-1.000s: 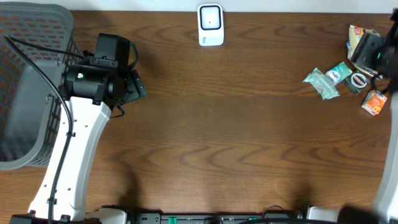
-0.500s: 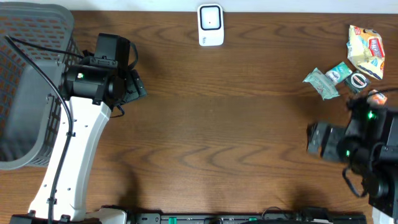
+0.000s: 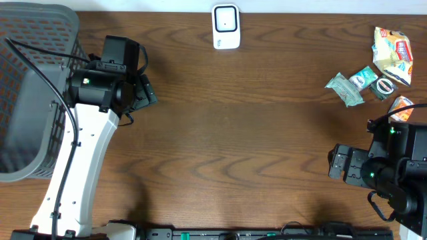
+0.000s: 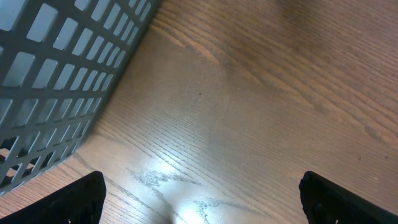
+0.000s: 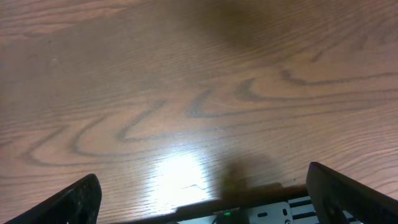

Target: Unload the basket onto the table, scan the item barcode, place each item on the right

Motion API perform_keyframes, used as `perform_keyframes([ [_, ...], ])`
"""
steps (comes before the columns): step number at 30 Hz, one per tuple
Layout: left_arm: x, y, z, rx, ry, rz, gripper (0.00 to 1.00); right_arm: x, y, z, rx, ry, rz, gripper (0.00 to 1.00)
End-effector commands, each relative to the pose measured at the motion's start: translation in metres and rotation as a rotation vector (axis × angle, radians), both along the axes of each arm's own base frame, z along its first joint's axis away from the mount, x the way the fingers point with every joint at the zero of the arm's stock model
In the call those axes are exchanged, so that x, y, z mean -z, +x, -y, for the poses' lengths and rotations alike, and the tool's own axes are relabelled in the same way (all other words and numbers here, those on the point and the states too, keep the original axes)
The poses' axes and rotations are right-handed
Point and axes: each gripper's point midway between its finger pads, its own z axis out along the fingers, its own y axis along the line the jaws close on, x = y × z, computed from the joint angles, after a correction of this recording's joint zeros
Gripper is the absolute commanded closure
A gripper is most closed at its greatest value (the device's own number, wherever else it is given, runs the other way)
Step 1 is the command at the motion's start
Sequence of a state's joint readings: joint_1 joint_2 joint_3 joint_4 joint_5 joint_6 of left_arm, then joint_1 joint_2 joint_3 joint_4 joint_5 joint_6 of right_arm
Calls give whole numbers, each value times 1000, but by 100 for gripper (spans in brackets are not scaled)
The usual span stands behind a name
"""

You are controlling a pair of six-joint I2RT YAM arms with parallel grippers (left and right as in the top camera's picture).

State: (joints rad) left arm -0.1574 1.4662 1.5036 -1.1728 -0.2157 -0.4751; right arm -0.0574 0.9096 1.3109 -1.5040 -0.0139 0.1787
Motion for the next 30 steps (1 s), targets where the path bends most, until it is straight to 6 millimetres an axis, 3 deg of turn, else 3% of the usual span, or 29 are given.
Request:
perform_keyframes([
  [1, 1, 0, -4, -17, 10, -5, 2, 1, 3, 2, -16, -23, 5, 1],
  [8, 1, 0, -4, -17, 11, -5, 2, 1, 36, -5, -92, -26, 230, 1],
  [23, 1, 0, -4, -17, 11, -5, 2, 58, 31, -15, -165, -80, 753, 1],
  [30, 1, 0, -4, -17, 11, -5, 2, 75, 46, -21, -197, -72, 880, 1],
])
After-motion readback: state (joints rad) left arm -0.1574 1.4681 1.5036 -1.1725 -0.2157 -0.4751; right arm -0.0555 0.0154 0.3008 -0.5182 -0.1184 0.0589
